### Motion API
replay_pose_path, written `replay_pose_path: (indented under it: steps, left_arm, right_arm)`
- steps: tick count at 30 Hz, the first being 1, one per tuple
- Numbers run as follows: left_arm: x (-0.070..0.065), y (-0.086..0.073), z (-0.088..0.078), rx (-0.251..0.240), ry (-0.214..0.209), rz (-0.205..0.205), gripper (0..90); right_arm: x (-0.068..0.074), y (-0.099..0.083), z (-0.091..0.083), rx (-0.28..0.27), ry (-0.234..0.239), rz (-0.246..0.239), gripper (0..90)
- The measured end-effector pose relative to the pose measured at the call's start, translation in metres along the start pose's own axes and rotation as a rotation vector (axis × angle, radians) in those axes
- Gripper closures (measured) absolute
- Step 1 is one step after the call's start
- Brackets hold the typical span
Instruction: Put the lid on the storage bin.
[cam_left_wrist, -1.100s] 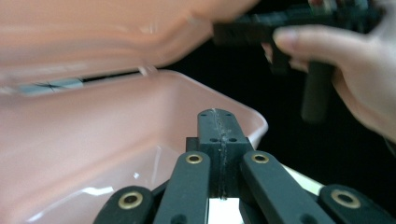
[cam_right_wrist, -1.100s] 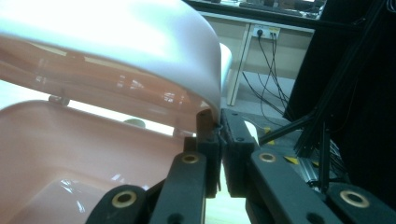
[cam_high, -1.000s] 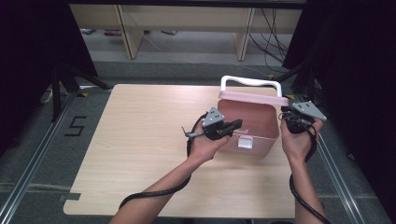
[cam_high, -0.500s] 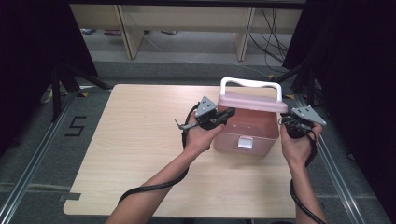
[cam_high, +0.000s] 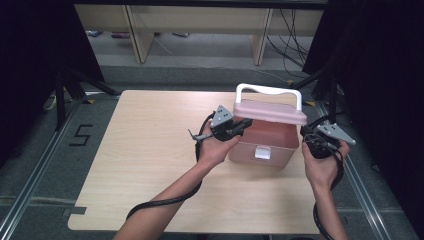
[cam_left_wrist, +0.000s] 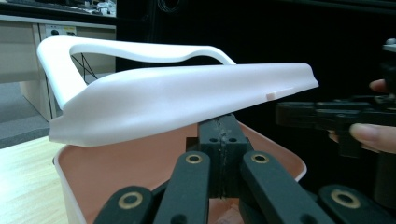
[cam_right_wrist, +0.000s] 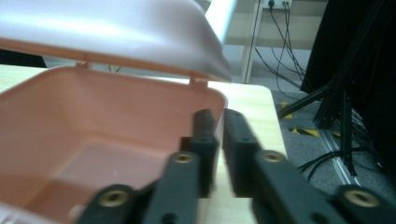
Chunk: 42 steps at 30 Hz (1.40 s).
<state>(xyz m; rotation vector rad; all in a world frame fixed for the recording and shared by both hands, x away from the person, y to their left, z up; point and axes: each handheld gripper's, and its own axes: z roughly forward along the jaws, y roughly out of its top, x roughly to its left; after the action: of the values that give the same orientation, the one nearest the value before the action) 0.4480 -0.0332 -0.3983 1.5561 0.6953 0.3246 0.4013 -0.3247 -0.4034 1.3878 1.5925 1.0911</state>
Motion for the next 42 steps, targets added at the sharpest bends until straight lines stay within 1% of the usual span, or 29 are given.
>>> replay_pose_path:
  steps: [1, 2, 3, 4, 5, 7, 8, 11, 13, 14, 16, 17, 18, 19, 20, 21, 22, 23, 24, 25, 27, 28, 33, 34, 35, 36, 38, 41, 42]
  left_arm:
    - [0.000, -0.001, 0.000, 0.002, -0.002, 0.002, 90.0]
    - [0.000, -0.001, -0.001, 0.002, -0.002, 0.002, 89.9]
    - [0.000, -0.002, -0.001, 0.006, -0.003, 0.002, 90.0]
    - [0.000, -0.003, -0.001, 0.010, -0.003, 0.005, 90.0]
    - [0.000, -0.004, -0.001, 0.011, -0.003, 0.001, 90.0]
    - [0.000, -0.005, -0.001, 0.015, -0.004, 0.002, 90.0]
    - [0.000, -0.006, -0.001, 0.018, -0.005, 0.004, 89.9]
    - [0.000, -0.008, -0.002, 0.026, -0.009, 0.002, 90.0]
    - [0.000, -0.011, -0.003, 0.038, -0.012, 0.003, 90.0]
    - [0.000, -0.012, -0.003, 0.044, -0.014, 0.005, 90.0]
    - [0.000, -0.015, -0.005, 0.055, -0.019, 0.003, 90.0]
    - [0.000, -0.017, -0.006, 0.061, -0.024, 0.000, 89.9]
    - [0.000, -0.018, -0.008, 0.072, -0.028, -0.005, 89.9]
    - [0.000, -0.020, -0.009, 0.076, -0.029, -0.010, 89.9]
    - [0.000, -0.022, -0.011, 0.078, -0.033, -0.009, 89.9]
    - [0.000, -0.023, -0.013, 0.080, -0.035, -0.015, 89.9]
    - [0.000, -0.024, -0.014, 0.082, -0.035, -0.015, 89.9]
    - [0.000, -0.026, -0.016, 0.087, -0.035, -0.012, 89.9]
    - [0.000, -0.027, -0.018, 0.091, -0.034, -0.010, 89.9]
    - [0.000, -0.028, -0.021, 0.097, -0.033, -0.008, 89.9]
    - [0.002, -0.030, -0.026, 0.101, -0.031, -0.009, 89.9]
    - [0.002, -0.030, -0.028, 0.104, -0.028, -0.012, 89.8]
    - [0.008, -0.032, -0.042, 0.119, -0.017, -0.004, 89.7]
    - [0.010, -0.032, -0.045, 0.119, -0.014, -0.004, 89.6]
    - [0.011, -0.033, -0.047, 0.119, -0.011, -0.003, 89.6]
    - [0.013, -0.033, -0.050, 0.119, -0.009, -0.005, 89.6]
    - [0.016, -0.035, -0.054, 0.120, 0.000, -0.007, 89.6]
    - [0.022, -0.036, -0.060, 0.114, 0.008, -0.010, 89.4]
    - [0.024, -0.036, -0.063, 0.112, 0.006, -0.007, 89.2]
  right_arm:
    - [0.001, -0.002, -0.003, 0.002, 0.006, -0.005, 90.0]
    - [0.003, -0.002, -0.005, 0.013, 0.019, 0.005, 90.0]
    - [0.006, -0.003, -0.008, 0.018, 0.016, 0.021, 90.0]
    - [0.007, -0.003, -0.009, 0.019, 0.032, 0.003, 90.0]
    - [0.010, -0.002, -0.011, 0.033, 0.032, 0.031, 90.0]
    - [0.013, -0.001, -0.011, 0.027, 0.051, 0.016, 90.0]
    - [0.013, 0.000, -0.011, 0.021, 0.045, -0.011, 90.0]
    - [0.020, 0.002, -0.014, 0.031, 0.049, 0.023, 90.0]
    - [0.021, 0.002, -0.014, 0.028, 0.055, 0.031, 90.0]
    - [0.019, 0.002, -0.014, 0.021, 0.049, 0.002, 90.0]
    - [0.018, 0.002, -0.015, 0.021, 0.042, -0.005, 90.0]
    - [0.020, 0.001, -0.016, 0.033, 0.048, 0.025, 90.0]
    - [0.018, 0.000, -0.015, 0.024, 0.050, 0.009, 90.0]
    - [0.019, 0.000, -0.016, 0.030, 0.046, 0.013, 90.0]
    - [0.018, -0.002, -0.016, 0.036, 0.054, 0.022, 90.0]
    - [0.020, -0.003, -0.017, 0.049, 0.046, 0.050, 90.0]
    - [0.018, -0.005, -0.015, 0.036, 0.057, 0.029, 90.0]
    - [0.017, -0.006, -0.015, 0.041, 0.058, 0.027, 90.0]
    - [0.019, -0.007, -0.017, 0.054, 0.052, 0.062, 90.0]
    - [0.017, -0.008, -0.016, 0.049, 0.060, 0.034, 90.0]
    - [0.016, -0.011, -0.017, 0.052, 0.049, 0.033, 90.0]
    - [0.017, -0.011, -0.018, 0.060, 0.052, 0.058, 90.0]
    - [0.012, -0.016, -0.020, 0.066, 0.051, 0.047, 90.0]
    - [0.014, -0.017, -0.021, 0.073, 0.050, 0.085, 90.0]
    - [0.012, -0.018, -0.021, 0.071, 0.043, 0.058, 90.0]
    - [0.012, -0.019, -0.022, 0.071, 0.050, 0.077, 90.0]
    - [0.010, -0.020, -0.021, 0.072, 0.041, 0.054, 90.0]
    - [0.010, -0.022, -0.021, 0.076, 0.047, 0.053, 90.0]
    - [0.012, -0.023, -0.021, 0.082, 0.036, 0.077, 90.0]
